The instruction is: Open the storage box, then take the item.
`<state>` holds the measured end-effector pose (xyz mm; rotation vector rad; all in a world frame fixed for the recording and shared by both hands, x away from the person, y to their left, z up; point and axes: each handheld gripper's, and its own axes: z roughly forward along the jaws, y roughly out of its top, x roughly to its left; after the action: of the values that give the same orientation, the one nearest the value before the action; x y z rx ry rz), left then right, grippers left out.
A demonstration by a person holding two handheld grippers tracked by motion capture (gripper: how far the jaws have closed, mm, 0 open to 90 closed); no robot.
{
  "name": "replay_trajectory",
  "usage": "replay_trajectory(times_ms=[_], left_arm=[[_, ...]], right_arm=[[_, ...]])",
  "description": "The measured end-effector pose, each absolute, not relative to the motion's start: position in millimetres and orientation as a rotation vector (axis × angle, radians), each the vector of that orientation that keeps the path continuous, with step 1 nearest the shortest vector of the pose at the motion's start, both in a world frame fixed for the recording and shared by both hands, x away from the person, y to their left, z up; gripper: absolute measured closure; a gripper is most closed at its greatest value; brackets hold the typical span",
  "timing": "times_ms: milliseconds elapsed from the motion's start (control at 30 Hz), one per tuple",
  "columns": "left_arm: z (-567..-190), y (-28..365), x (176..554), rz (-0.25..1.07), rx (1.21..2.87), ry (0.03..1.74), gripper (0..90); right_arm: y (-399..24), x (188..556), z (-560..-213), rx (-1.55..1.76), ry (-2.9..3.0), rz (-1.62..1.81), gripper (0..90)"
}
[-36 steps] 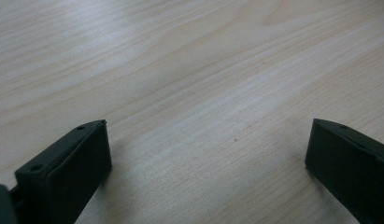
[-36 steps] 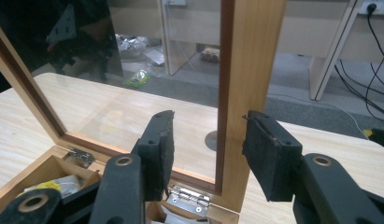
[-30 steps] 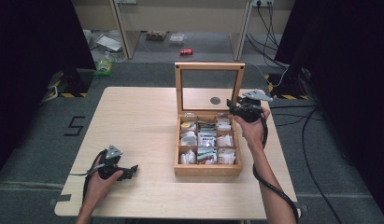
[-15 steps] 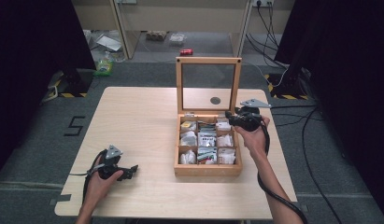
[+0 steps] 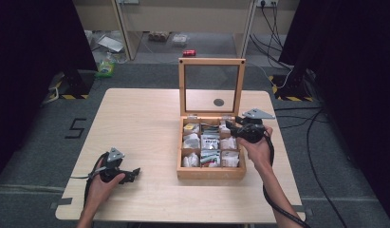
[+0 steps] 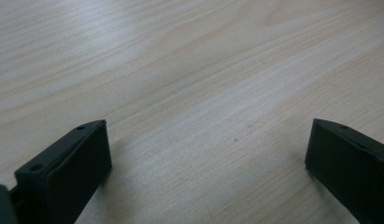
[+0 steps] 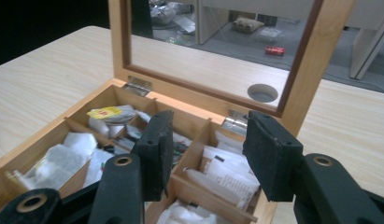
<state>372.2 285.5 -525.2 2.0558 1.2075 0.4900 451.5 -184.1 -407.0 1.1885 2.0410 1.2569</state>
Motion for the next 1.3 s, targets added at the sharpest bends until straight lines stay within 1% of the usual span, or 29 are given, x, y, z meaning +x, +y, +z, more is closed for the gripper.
replay_trajectory(times_ms=[667, 967, 1300], left_arm=[[-525.3, 285.4, 372.2, 0.490, 2.053, 1.208, 0.0], [-525.3, 285.4, 372.2, 0.491, 2.054, 1.208, 0.0], [-525.3, 285.4, 372.2, 0.491, 2.054, 1.208, 0.0]], right_arm=[[-196.2, 422.8, -419.9, 1.216, 2.056, 1.260, 52.0], [-199.1, 419.3, -429.0, 1.238, 2.090, 1.230, 51.6], [-200.0, 418.5, -429.9, 1.236, 2.102, 1.224, 51.4]])
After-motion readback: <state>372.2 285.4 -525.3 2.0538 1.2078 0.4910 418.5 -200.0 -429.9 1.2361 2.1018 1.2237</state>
